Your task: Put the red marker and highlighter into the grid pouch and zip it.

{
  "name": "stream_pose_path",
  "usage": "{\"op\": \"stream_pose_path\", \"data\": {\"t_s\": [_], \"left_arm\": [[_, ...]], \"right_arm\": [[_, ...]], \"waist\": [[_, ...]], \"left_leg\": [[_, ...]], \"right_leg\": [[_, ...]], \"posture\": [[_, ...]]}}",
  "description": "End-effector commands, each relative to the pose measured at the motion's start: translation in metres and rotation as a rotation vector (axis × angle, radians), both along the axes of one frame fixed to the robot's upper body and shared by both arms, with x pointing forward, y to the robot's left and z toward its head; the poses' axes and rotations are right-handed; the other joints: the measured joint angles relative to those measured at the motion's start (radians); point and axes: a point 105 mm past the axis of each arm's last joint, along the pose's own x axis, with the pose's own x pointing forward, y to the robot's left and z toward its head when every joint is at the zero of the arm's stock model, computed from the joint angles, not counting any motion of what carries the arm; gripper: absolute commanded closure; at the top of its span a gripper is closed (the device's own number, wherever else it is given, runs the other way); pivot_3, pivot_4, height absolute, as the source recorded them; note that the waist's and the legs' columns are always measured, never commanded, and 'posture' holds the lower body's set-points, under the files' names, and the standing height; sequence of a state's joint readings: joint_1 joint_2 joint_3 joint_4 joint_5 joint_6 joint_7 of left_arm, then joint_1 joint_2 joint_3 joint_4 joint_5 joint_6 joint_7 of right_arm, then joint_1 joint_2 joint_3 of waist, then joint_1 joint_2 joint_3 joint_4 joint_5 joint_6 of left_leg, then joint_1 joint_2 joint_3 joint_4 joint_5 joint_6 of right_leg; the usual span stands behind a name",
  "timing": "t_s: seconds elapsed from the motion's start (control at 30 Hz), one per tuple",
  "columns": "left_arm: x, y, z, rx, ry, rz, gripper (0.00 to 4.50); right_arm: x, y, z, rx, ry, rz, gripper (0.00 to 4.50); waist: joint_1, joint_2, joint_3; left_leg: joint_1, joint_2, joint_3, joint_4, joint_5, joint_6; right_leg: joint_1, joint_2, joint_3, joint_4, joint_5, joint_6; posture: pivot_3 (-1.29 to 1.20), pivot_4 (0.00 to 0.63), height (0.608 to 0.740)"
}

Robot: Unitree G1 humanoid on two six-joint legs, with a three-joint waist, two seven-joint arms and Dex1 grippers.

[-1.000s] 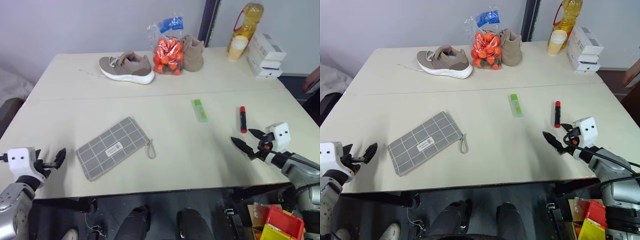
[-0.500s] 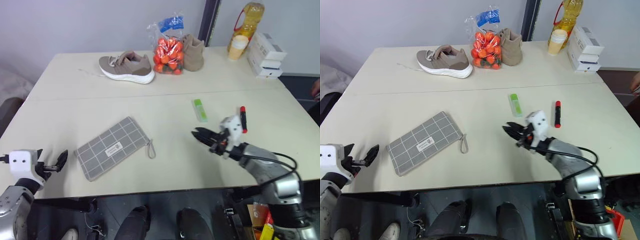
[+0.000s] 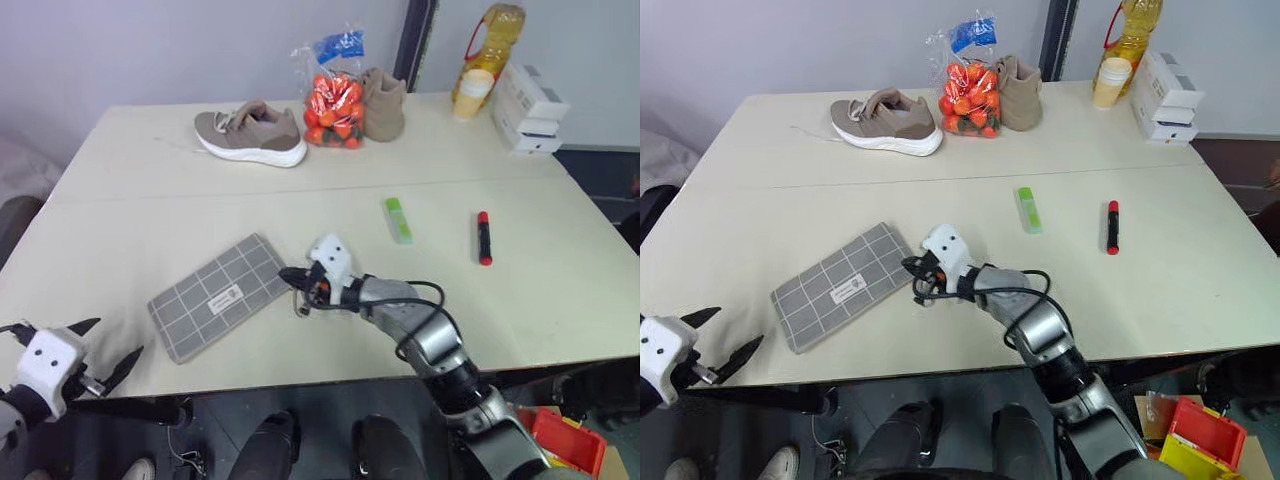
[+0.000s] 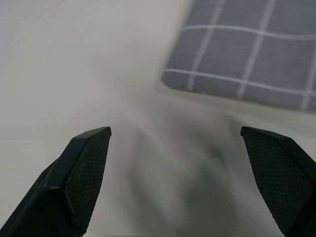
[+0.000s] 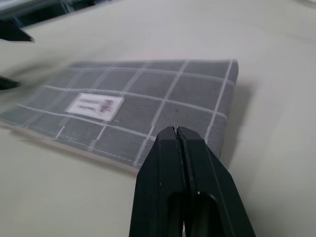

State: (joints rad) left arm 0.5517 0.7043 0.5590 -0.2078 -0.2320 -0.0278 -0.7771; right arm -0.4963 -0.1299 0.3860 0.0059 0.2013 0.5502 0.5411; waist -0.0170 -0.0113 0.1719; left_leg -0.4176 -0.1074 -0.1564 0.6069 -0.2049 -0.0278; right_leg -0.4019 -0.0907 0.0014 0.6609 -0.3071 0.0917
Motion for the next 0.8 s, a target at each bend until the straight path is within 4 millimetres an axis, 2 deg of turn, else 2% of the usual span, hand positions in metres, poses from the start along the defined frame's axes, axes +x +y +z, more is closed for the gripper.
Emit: {"op": "stream_pose_path", "data": {"t_s": [0.03, 0.1, 0.2, 0.37, 0.5, 0.8], "left_arm": [[-0.005, -0.007, 0.001, 0.064, 0.008, -0.073, 0.00], [-0.006, -0.008, 0.000, 0.074, 0.012, -0.093, 0.00], [-0.003, -0.009, -0.002, 0.120, -0.003, -0.126, 0.00], [0.019, -0.016, 0.001, 0.187, -0.096, -0.197, 0.00], [0.027, -0.034, -0.013, 0.229, -0.093, -0.335, 0.00], [0.047, -0.070, -0.024, 0.257, -0.154, -0.549, 0.00]], "right_arm": [[0.007, 0.003, -0.013, -0.040, 0.048, -0.032, 4.45], [0.010, 0.002, -0.021, -0.023, 0.114, -0.062, 4.45], [0.011, 0.004, -0.020, 0.020, 0.162, -0.074, 4.45], [0.013, 0.006, -0.015, 0.057, 0.179, -0.080, 4.45], [0.012, 0.005, -0.018, 0.053, 0.185, -0.088, 4.45], [0.009, 0.007, -0.020, 0.056, 0.187, -0.095, 4.45]], "waist": [[0.003, 0.001, 0.000], [0.003, 0.000, 0.000], [0.004, 0.000, 0.000], [0.004, 0.001, 0.001], [0.003, 0.002, 0.000], [0.007, 0.008, -0.002]], "left_leg": [[0.000, 0.000, 0.000, -0.001, 0.000, 0.000], [0.000, 0.000, 0.000, -0.001, 0.000, 0.000], [0.000, 0.000, 0.000, -0.002, 0.000, 0.000], [0.003, 0.001, -0.001, -0.002, 0.001, -0.001], [0.003, 0.001, -0.001, -0.002, 0.001, -0.001], [0.009, 0.000, -0.001, -0.004, 0.001, -0.001]], "right_leg": [[0.000, 0.000, 0.000, 0.000, 0.000, 0.000], [-0.001, 0.000, 0.000, 0.000, 0.000, 0.000], [-0.001, 0.001, 0.000, 0.001, 0.000, 0.000], [0.000, 0.002, 0.000, 0.002, 0.001, -0.001], [0.000, 0.002, 0.000, 0.002, 0.003, 0.002], [0.005, 0.001, 0.000, 0.002, 0.003, 0.003]], "posture": [[0.00, 0.150, 0.740], [0.00, 0.150, 0.740], [0.00, 0.150, 0.740], [0.00, 0.150, 0.740], [0.00, 0.150, 0.740], [0.00, 0.150, 0.740]]}}
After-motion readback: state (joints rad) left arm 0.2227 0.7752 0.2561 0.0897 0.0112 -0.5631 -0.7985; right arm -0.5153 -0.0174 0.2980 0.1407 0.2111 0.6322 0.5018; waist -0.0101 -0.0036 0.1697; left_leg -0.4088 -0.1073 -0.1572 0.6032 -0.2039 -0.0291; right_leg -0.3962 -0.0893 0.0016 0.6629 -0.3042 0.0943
